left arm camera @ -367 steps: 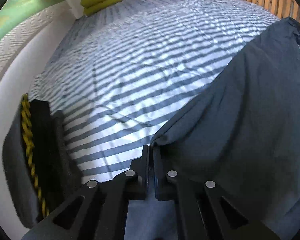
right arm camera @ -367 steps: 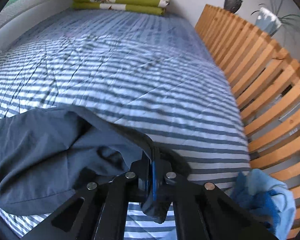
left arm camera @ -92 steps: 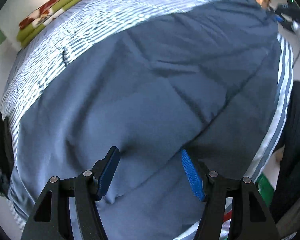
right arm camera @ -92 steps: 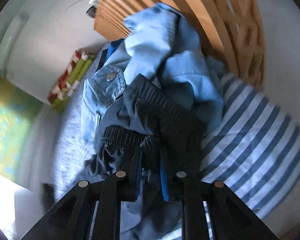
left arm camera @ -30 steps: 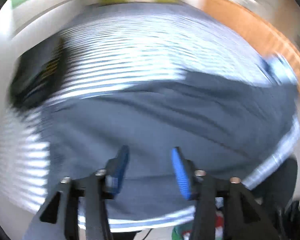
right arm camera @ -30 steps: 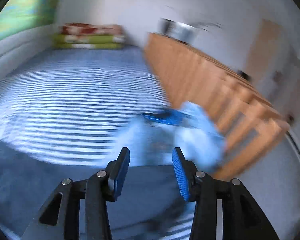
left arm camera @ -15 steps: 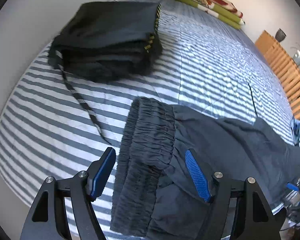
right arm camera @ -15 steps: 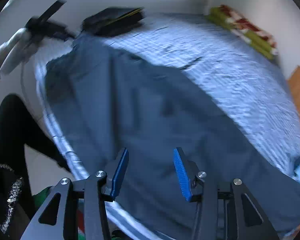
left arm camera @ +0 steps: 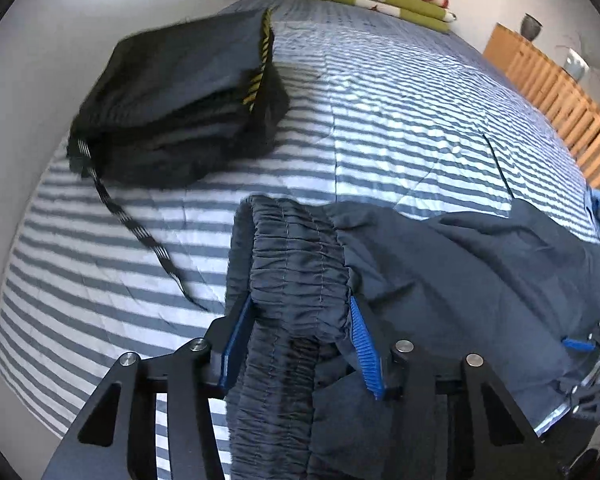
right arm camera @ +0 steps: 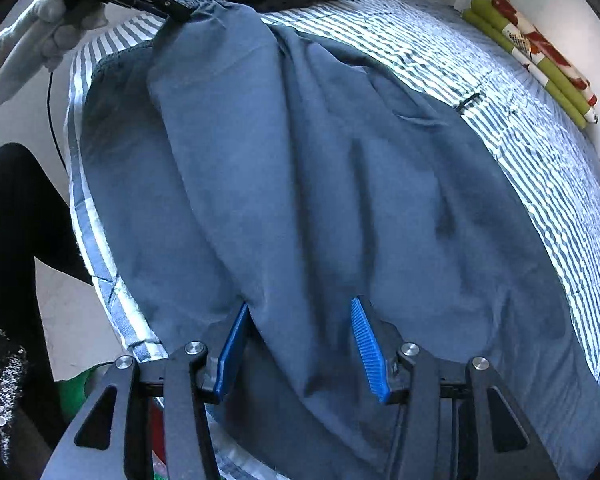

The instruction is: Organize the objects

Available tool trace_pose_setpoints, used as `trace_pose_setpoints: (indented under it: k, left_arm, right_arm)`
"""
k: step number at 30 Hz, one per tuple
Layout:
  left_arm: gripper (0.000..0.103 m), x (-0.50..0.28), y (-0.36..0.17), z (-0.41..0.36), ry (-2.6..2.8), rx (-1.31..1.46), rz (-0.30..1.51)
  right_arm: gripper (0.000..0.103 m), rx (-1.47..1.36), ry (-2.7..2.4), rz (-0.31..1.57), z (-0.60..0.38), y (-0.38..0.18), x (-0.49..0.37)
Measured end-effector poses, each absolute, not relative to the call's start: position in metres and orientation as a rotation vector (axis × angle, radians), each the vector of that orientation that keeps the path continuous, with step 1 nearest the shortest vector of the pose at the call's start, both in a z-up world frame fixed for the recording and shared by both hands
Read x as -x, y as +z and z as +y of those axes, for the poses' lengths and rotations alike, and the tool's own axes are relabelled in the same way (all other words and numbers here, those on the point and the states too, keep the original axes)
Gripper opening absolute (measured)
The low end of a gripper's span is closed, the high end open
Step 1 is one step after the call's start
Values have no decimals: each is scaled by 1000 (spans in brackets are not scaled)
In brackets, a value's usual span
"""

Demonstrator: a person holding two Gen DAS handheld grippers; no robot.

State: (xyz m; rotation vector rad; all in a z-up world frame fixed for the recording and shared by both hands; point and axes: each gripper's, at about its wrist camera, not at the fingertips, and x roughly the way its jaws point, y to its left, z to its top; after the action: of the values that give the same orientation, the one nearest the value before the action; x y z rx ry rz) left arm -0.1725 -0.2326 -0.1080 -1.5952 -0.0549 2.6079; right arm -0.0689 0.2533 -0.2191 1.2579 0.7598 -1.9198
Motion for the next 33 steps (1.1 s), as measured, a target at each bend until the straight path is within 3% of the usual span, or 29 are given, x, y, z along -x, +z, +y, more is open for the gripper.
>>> trace_pose_setpoints:
  k: [4,6,9,16,26,29,33]
  left_arm:
    - [50,172,-84,-226,2629,1561,15]
    - [50,168,-70,-222,2639,1538,51]
    - [50,156,-54,-221,2644,1532,94]
    - [50,93,-60,-229,2584,1623,151]
    - [51,57,-128,-234,2491,1811,229]
    - [55,58,-131,-237,2480,1826,209]
    - [68,51,-111,-247,2518,1783,140]
  right_arm:
    - [14,-1266,-1936,751,256,-214,73]
    - [6,-1260,-1961,757,260,-209,75]
    - [3,-1232,-1981,742,265,-196,78]
    - [2,-1145,-1932,740,280,-163,51]
    - [2,-1171,-1828,937,265,-218,8]
    - [3,-1159,-1846,973,262,-222,4]
    - [17,-1195,-1835,954,268,-214,9]
